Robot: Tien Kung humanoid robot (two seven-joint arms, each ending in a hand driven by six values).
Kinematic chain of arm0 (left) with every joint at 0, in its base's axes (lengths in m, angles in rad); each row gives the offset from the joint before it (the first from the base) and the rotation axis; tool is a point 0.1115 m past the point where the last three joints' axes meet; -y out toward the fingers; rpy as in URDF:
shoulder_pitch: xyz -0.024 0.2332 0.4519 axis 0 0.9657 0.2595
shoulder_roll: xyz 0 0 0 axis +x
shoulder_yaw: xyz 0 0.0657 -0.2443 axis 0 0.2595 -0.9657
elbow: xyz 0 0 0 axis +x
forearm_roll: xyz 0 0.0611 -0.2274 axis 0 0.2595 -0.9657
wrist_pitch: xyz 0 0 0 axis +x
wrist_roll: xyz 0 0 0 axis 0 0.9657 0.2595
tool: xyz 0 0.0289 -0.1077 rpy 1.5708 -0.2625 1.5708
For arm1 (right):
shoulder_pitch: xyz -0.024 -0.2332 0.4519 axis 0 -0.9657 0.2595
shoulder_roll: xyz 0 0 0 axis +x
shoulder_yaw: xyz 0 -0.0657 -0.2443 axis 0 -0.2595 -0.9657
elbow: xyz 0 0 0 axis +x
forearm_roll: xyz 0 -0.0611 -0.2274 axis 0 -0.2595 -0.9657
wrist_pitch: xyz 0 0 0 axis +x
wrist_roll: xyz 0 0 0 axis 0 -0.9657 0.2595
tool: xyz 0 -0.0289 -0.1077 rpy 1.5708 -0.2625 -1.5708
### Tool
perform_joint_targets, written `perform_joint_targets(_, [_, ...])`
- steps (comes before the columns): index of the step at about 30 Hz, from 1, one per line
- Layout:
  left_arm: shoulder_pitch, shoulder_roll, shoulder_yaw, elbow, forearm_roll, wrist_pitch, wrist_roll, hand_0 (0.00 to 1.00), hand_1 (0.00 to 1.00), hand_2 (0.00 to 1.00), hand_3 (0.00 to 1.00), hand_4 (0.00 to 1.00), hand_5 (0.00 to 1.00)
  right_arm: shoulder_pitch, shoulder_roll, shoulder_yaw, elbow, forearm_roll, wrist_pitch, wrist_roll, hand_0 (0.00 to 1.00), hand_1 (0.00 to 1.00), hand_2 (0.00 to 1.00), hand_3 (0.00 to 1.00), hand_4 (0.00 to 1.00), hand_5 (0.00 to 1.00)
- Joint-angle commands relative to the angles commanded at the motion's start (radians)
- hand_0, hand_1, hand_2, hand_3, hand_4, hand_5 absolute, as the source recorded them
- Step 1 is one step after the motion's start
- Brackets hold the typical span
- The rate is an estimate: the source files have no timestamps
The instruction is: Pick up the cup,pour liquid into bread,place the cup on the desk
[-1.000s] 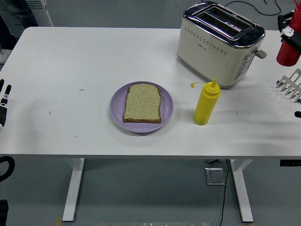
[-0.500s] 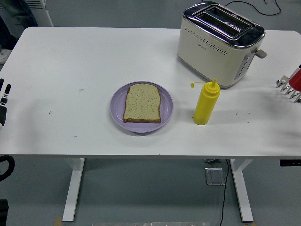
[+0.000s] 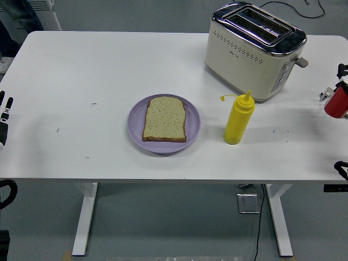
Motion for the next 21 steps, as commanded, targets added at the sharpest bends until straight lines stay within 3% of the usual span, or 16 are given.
perform_joint_targets(9, [0.0, 0.0, 0.0, 0.0, 0.0, 0.0, 0.0, 0.81, 0.794, 0.815, 0.734, 0.621, 0.998, 0.032, 0.024, -0.072, -0.063, 0.008, 0.0, 0.059, 0.103, 0.181, 0.308, 0.351, 0.738, 0.18])
perform_joint_targets(21, [-0.001, 0.0, -0.001, 0.001, 0.001, -0.001, 0.0, 0.81, 0.794, 0.815, 0.735, 0.621, 0.998, 0.026, 0.039, -0.191, -0.077, 0.032, -0.056, 0.13, 0.102, 0.171, 0.304, 0.348, 0.74, 0.19])
